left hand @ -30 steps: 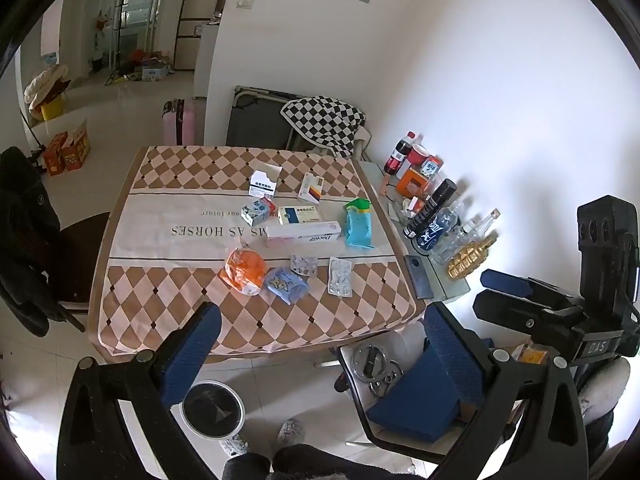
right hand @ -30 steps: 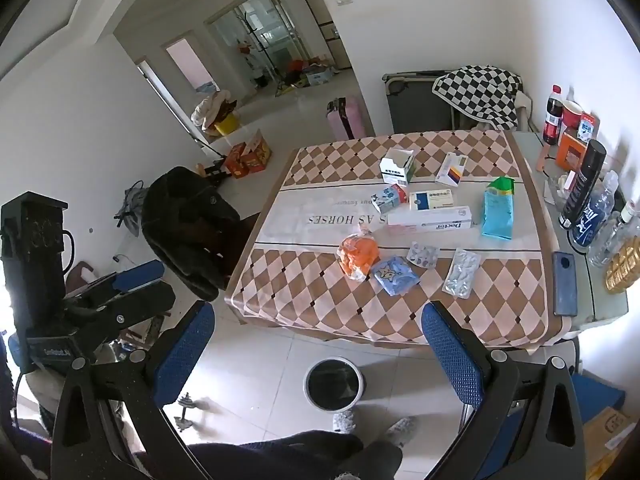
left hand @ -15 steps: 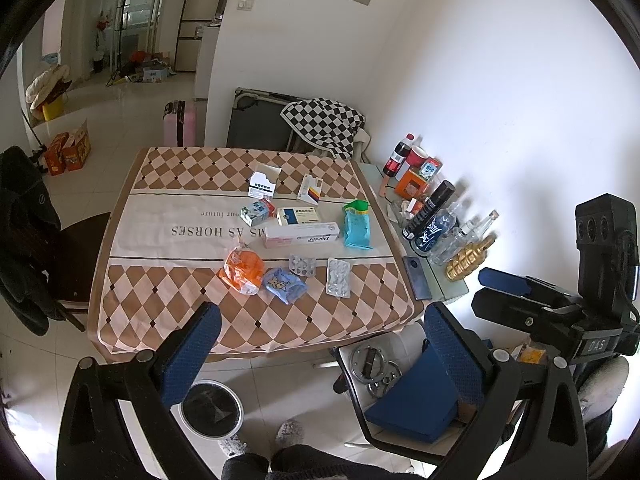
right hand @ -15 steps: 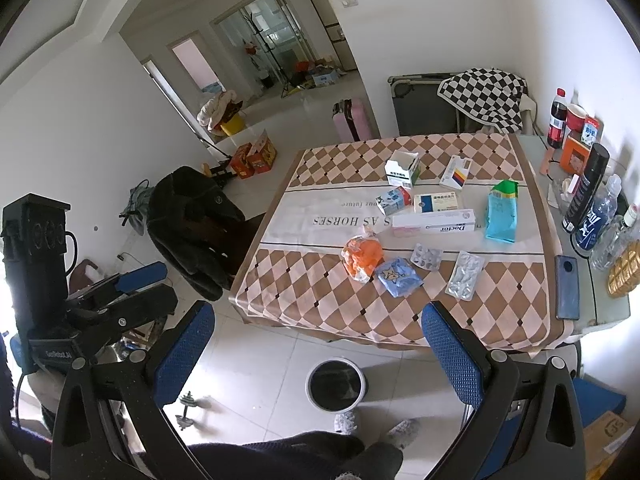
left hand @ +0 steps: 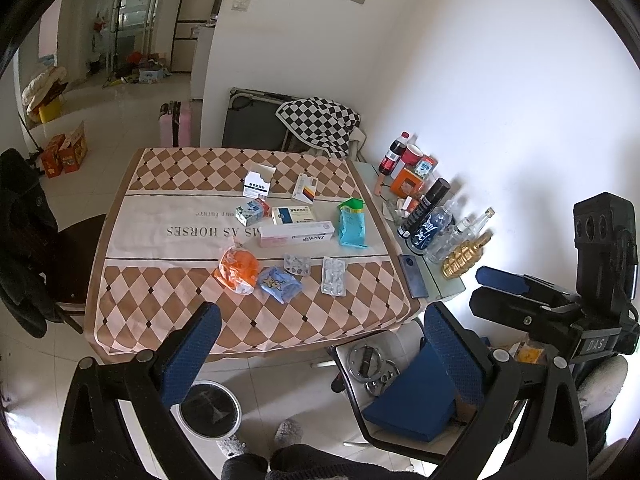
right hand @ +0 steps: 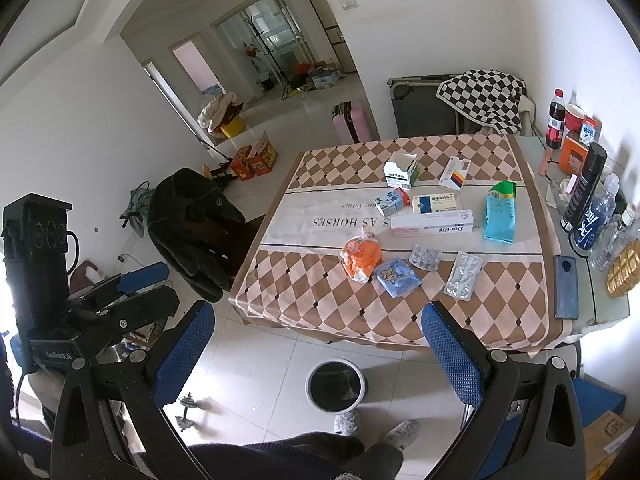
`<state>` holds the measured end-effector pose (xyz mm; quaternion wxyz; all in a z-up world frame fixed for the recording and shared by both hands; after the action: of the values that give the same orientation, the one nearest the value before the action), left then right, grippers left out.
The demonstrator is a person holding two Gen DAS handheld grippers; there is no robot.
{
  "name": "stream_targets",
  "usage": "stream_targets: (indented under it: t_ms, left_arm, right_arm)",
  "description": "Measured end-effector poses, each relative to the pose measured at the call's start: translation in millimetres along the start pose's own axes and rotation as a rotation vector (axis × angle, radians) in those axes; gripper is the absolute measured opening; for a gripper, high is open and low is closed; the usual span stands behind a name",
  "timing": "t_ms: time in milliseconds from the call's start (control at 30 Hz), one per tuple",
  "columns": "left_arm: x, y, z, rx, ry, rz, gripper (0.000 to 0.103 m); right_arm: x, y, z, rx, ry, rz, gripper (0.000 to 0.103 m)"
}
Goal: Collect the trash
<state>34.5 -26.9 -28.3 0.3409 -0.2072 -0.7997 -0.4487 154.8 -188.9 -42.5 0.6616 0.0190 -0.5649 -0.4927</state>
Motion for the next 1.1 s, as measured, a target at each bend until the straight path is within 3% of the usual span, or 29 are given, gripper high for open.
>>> stream_targets:
  t_ms: [1100]
  left_arm:
    - [-1.2, 5.0, 1.8, 0.0, -0.008, -0.007, 0.103]
  right_arm:
    - [3.3, 3.1, 0.6, 0.002, 0.005, -0.012, 0.103]
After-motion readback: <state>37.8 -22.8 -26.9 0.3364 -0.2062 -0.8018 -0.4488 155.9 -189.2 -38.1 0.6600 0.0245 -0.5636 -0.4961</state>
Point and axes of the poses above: each gripper's, at about its wrist camera, not at the fingertips, and x roughly against the way its jaws point, z to its left, y to its top, the point moved 5 cm from there along -x, roughly the way its jaws point, and after that the axes turned 3 degrees about x, right-handed, at the moved point
